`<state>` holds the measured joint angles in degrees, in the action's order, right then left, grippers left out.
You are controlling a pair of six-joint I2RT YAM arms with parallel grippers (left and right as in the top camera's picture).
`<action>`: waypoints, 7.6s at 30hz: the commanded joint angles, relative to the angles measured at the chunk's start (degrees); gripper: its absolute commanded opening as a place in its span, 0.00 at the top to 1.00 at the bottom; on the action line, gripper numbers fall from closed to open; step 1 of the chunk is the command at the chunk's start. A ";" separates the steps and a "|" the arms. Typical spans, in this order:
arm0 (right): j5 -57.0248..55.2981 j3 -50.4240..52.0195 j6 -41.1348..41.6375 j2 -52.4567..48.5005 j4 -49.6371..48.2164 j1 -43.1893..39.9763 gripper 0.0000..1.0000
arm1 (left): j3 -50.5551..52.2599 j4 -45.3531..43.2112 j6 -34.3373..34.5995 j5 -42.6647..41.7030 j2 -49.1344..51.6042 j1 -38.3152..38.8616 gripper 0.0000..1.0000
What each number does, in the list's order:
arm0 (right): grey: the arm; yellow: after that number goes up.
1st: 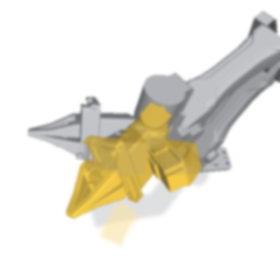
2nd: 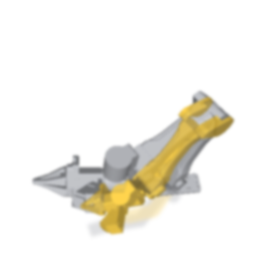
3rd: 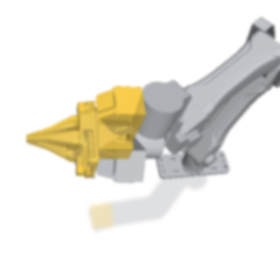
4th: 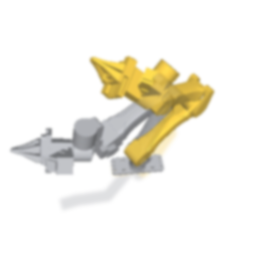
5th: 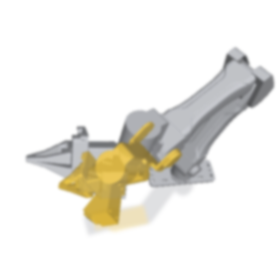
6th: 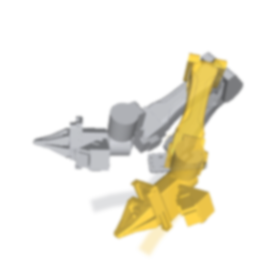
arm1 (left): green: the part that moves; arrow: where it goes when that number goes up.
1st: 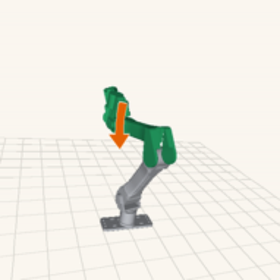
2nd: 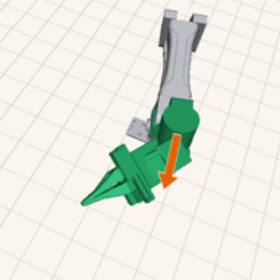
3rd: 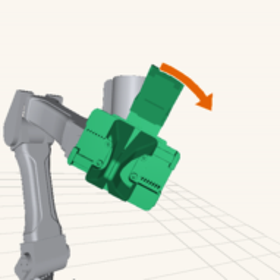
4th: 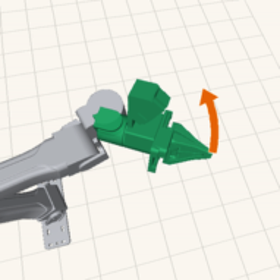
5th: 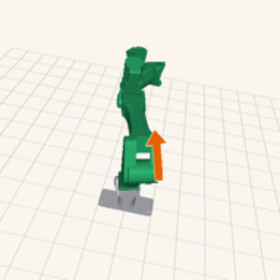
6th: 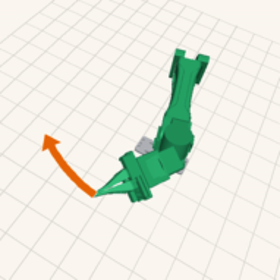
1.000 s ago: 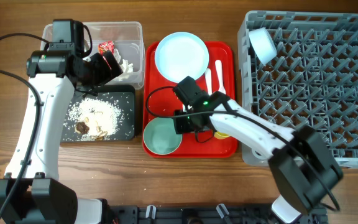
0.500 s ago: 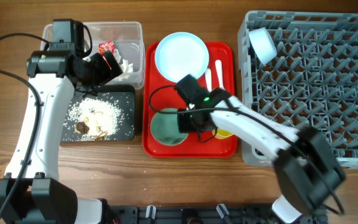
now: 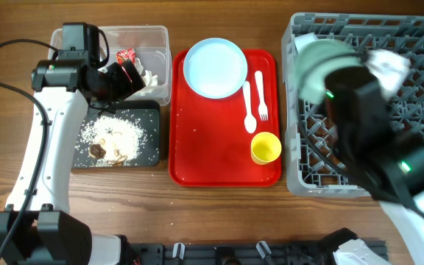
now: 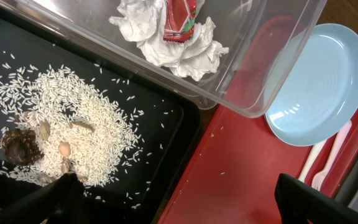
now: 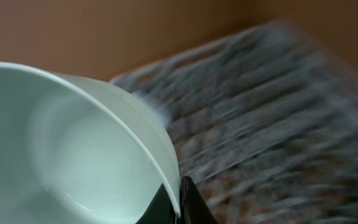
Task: Sort waste into correct bins and load items into the dishwasher rack
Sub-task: 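Grasp the mint bowl with the right gripper and lift it, then lower the mint bowl into the rack's upper right area, then move the right gripper to the light-blue plate and grasp its rim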
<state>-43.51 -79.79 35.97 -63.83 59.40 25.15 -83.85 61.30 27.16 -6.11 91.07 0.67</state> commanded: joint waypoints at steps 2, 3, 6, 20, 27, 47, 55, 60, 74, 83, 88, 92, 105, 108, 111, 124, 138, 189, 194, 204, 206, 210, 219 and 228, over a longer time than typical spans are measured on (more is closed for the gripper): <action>-25.73 -0.22 -0.02 -2.05 4.26 -1.07 0.96 | -0.59 -0.15 0.11 -0.28 -0.31 -0.31 0.00; -28.37 -0.02 -0.66 -3.37 5.11 -1.51 0.96 | -0.59 -0.15 0.11 -0.28 -0.31 -0.31 0.00; -32.41 0.52 -8.44 -8.76 5.14 -3.32 0.96 | -0.59 -0.15 0.11 -0.28 -0.31 -0.31 0.00; -26.18 0.59 -21.14 -37.22 5.05 -5.14 0.96 | -0.59 -0.15 0.11 -0.28 -0.31 -0.31 0.00; -25.40 0.74 -20.76 -41.53 5.77 -5.66 0.96 | -0.59 -0.15 0.11 -0.28 -0.31 -0.31 0.00; -17.29 0.79 -23.96 -41.70 6.12 -8.48 0.96 | -0.59 -0.15 0.11 -0.26 -0.31 -0.31 0.00; -32.35 0.79 -24.06 -41.70 7.41 -8.46 0.96 | -0.59 -0.15 0.11 -0.28 -0.31 -0.31 0.00; -33.64 0.79 -28.44 -41.70 5.92 -8.46 0.96 | -0.59 -0.15 0.11 -0.28 -0.31 -0.31 0.00; -28.98 0.79 -40.50 -41.70 -0.87 -4.61 0.96 | -0.59 -0.15 0.11 -0.28 -0.31 -0.31 0.00; -27.98 3.17 -40.33 -41.72 0.22 -4.09 0.96 | -0.59 -0.15 0.11 -0.28 -0.31 -0.31 0.00; -31.71 4.20 -40.28 -41.70 1.05 -4.09 0.96 | -0.59 -0.15 0.11 -0.28 -0.31 -0.31 0.00; -40.54 4.20 -42.07 -41.72 -0.70 -4.09 0.96 | -0.59 -0.15 0.11 -0.28 -0.31 -0.31 0.00; -34.73 4.28 -49.48 -41.72 -6.45 -1.51 0.96 | -0.59 -0.15 0.11 -0.28 -0.31 -0.31 0.00; -33.53 4.39 -49.46 -41.72 -6.34 -0.55 0.96 | -0.59 -0.15 0.11 -0.28 -0.31 -0.31 0.00; -33.55 4.39 -49.48 -41.72 -6.23 -0.22 0.96 | -0.59 -0.15 0.11 -0.28 -0.31 -0.31 0.00; -40.57 4.39 -49.79 -41.72 -6.27 -0.26 0.96 | -0.59 -0.15 0.11 -0.28 -0.31 -0.31 0.00; -37.64 4.39 -50.88 -42.12 -8.20 -2.01 0.96 | -0.59 -0.15 0.11 -0.28 -0.31 -0.31 0.00; 0.48 -5.42 -45.97 -36.57 -6.73 5.33 0.08 | -0.59 -0.15 0.11 -0.28 -0.31 -0.31 0.00; 15.37 -11.21 -40.72 -32.17 -6.54 5.33 0.08 | -0.59 -0.15 0.11 -0.28 -0.31 -0.31 0.00; 57.55 -12.35 -23.85 -30.77 -16.06 5.31 0.00 | -0.59 -0.15 0.11 -0.28 -0.31 -0.31 0.00; 57.33 -12.33 -19.91 -31.82 -17.86 5.27 0.00 | -0.59 -0.15 0.11 -0.28 -0.31 -0.31 0.00; 49.72 -12.33 -11.96 -35.74 -21.49 5.29 0.14 | -0.59 -0.15 0.11 -0.28 -0.31 -0.31 0.00; 33.86 -12.33 10.71 -49.83 -20.83 4.98 0.37 | -0.59 -0.15 0.11 -0.28 -0.31 -0.31 0.00; 37.13 -12.33 16.81 -60.81 -21.44 3.69 0.54 | -0.59 -0.15 0.11 -0.28 -0.31 -0.31 0.00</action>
<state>-7.03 -91.79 49.10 -122.10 38.28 29.61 -83.85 61.30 27.16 -6.09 91.07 0.67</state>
